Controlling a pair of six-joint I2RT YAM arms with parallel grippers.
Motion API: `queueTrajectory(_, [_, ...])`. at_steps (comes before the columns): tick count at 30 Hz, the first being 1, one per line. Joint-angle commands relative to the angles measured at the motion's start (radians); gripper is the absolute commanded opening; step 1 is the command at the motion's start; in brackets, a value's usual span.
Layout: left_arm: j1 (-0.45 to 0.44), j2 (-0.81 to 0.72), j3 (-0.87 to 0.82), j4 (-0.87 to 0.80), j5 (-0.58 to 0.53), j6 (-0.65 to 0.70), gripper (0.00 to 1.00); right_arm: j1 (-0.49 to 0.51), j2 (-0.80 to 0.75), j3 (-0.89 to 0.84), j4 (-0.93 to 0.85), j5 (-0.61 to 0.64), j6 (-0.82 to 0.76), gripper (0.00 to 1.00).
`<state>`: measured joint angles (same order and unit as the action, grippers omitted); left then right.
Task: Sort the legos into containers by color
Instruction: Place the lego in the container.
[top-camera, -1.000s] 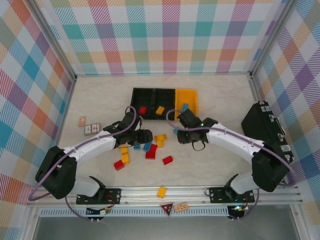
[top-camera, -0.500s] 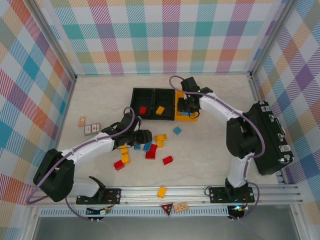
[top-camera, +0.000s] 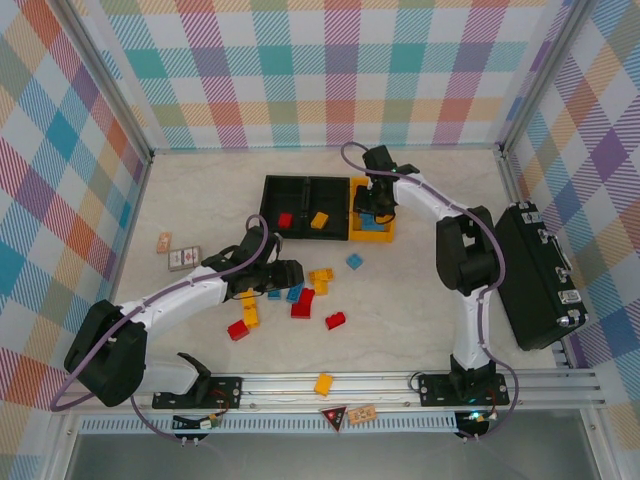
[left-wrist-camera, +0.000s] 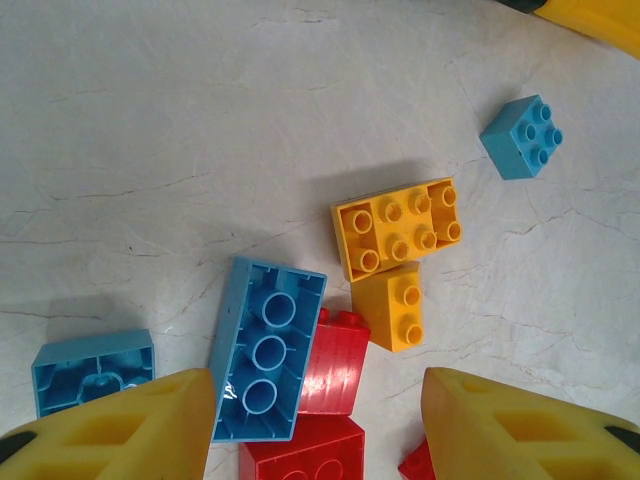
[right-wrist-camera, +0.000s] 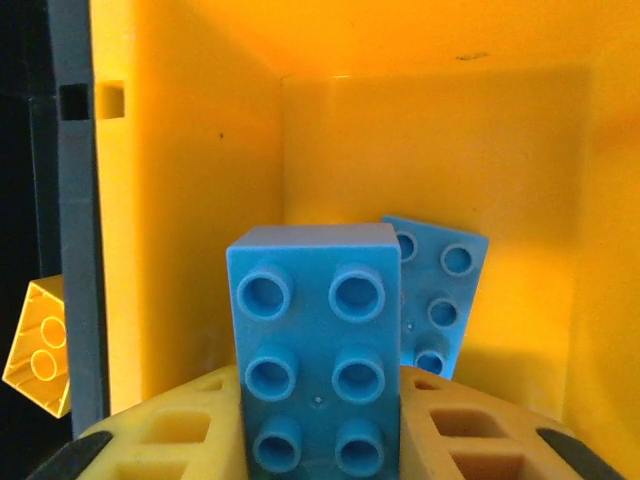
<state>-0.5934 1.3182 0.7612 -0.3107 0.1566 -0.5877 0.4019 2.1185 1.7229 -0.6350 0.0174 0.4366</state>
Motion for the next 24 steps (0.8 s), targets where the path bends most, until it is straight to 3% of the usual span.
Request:
queueTrajectory(1, [-0.011,-0.020,-0.007,-0.010,-0.011,-0.014,0.57,-0.004,0.014,0.033,-0.012,-0.031,0.026,0.38])
queueTrajectory(6, [-0.011,-0.013,0.006,-0.017,-0.006,-0.013,0.57,-0.005,-0.012,0.022,-0.002,-0.034,0.028,0.45])
queueTrajectory(12, [-0.010,0.006,0.020,-0.012,-0.005,-0.012,0.57,-0.005,-0.081,-0.033,0.018,-0.039,0.017,0.47])
queueTrajectory(24, [-0.010,0.018,0.018,-0.014,0.005,-0.008,0.57,0.016,-0.347,-0.323,0.061,-0.103,-0.010,0.51])
